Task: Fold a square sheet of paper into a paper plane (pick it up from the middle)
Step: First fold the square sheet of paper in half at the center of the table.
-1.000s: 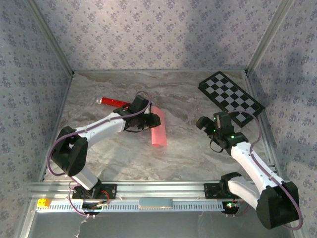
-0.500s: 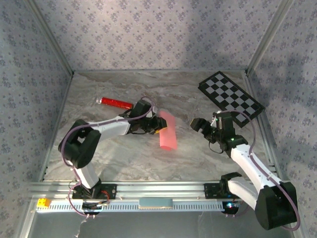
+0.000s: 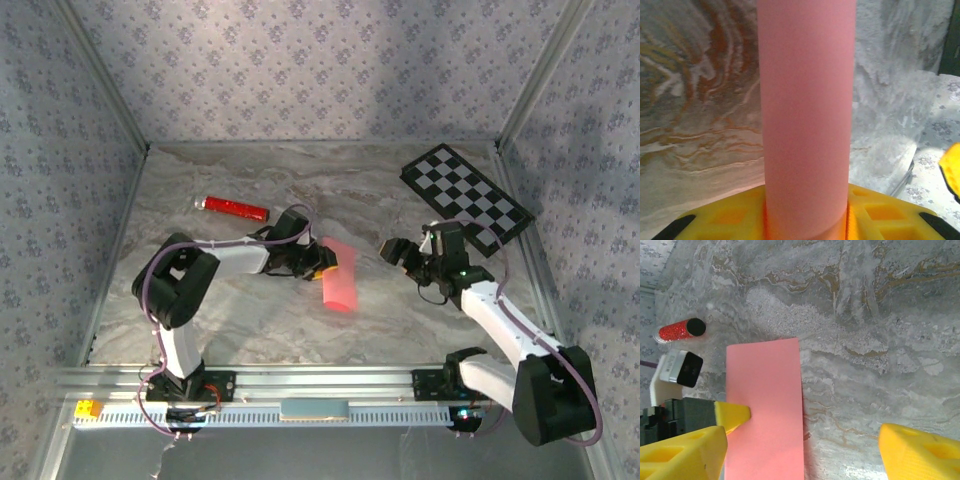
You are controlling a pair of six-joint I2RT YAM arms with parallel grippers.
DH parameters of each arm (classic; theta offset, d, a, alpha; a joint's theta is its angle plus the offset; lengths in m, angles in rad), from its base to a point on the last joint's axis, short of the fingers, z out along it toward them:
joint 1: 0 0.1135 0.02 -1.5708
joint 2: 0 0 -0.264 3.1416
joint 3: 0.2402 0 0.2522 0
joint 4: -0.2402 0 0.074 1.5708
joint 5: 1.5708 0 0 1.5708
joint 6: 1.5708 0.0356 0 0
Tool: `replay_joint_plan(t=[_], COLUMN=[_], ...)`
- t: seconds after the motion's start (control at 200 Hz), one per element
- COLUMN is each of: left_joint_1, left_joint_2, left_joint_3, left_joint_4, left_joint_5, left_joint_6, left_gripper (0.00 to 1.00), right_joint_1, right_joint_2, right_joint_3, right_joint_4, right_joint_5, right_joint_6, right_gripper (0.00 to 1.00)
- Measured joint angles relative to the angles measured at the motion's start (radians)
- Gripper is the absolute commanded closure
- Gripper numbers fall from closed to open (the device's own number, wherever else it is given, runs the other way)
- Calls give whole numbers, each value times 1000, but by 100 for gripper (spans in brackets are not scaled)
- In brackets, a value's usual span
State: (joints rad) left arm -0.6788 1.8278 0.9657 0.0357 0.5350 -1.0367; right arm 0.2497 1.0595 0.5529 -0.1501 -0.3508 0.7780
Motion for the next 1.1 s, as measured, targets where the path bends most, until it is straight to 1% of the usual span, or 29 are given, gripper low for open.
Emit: replay_joint_plan(t=[0.14, 0.295, 0.395, 0.575, 0.665, 0.815, 0.89, 0.95, 1.099], left_joint_1=[0, -5, -18, -36, -43, -43, -42, -42, -42], left_joint_2=[7, 7, 7, 6, 0, -25, -46, -60, -66], left_joint_3=[0, 20, 47, 88, 92, 92, 92, 92, 92], left_joint_4=[-63, -95, -138, -221, -243, -294, -311, -319, -336], left_joint_5=[-36, -58, -93, -180, -212, -269, -295, -310, -327], left_joint_6=[32, 71, 103, 146, 163, 181, 188, 193, 211], left_gripper=[56, 47, 44, 42, 43, 46, 48, 49, 50], right_joint_1=[5, 12, 21, 38, 49, 63, 70, 79, 114], right_joint_2=[-10, -2, 8, 29, 51, 92, 124, 150, 204], right_joint_3=[-1, -1, -1, -1, 0, 3, 15, 28, 65], right_joint_4=[49, 59, 60, 66, 66, 71, 78, 80, 80], right_joint_5=[6, 5, 5, 5, 1, -12, -28, -38, -47], right_joint_6=[16, 18, 18, 18, 18, 23, 20, 21, 8], right_gripper=[17, 16, 16, 15, 21, 26, 35, 39, 45])
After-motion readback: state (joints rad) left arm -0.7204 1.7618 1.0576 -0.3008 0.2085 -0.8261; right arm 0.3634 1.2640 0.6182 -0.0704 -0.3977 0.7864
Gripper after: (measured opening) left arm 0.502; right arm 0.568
